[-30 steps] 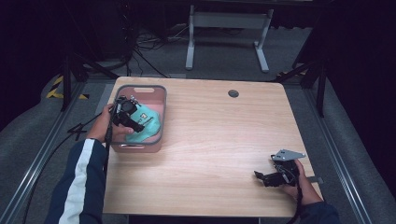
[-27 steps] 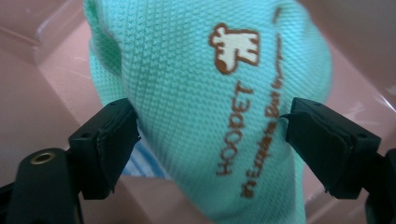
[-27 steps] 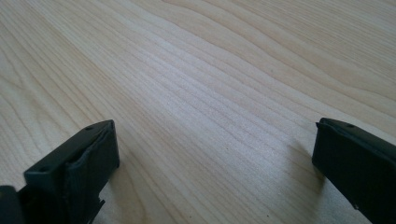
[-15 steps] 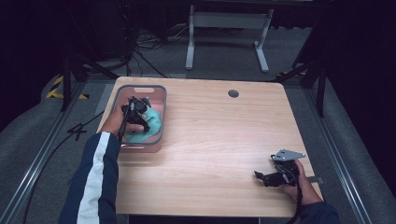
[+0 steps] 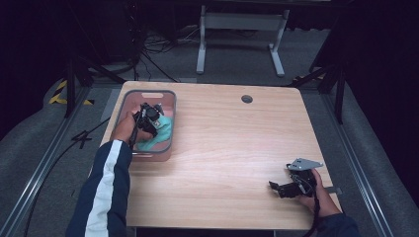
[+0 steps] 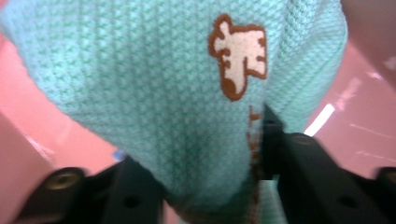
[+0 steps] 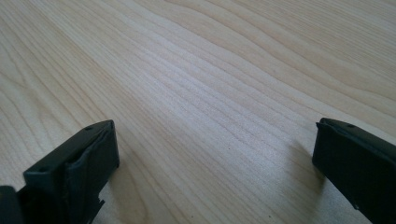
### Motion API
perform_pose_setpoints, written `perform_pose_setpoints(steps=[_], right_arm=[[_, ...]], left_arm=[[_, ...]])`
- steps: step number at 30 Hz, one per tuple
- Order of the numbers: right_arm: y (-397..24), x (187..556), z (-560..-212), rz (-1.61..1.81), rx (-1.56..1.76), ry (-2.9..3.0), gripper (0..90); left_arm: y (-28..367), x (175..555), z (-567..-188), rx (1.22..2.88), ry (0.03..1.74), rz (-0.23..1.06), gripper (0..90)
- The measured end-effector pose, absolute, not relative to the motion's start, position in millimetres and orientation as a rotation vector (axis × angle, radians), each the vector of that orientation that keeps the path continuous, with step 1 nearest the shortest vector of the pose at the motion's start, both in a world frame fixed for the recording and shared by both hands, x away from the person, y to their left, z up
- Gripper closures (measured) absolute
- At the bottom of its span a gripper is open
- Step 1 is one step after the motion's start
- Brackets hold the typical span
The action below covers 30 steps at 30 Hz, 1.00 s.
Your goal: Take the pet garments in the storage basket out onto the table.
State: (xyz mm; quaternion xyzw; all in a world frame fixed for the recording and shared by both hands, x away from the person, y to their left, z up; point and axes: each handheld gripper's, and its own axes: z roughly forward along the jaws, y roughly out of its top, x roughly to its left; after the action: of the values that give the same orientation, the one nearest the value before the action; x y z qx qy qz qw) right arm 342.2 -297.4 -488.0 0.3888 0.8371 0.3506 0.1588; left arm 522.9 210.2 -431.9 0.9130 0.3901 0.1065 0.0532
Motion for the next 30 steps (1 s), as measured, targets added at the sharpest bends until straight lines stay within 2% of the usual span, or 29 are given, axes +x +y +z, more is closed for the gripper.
perform_pose_setpoints(steps=[3,8,20,30], right_arm=[[-297,342,-488,1.002,1.111,2.394,0.7],[-297,342,-488,1.001,1.109,2.396,0.6],[-297,342,-488,1.000,1.104,2.398,0.6],[-297,342,-488,1.000,1.105,2.399,0.6]], left_arm=[[211,522,-431,2.769,1.188,0.317,75.4],[216,518,-422,2.725,1.168,0.321,78.8],[234,496,-378,2.547,1.103,0.428,79.8],[231,469,-322,2.374,0.974,0.505,79.8]])
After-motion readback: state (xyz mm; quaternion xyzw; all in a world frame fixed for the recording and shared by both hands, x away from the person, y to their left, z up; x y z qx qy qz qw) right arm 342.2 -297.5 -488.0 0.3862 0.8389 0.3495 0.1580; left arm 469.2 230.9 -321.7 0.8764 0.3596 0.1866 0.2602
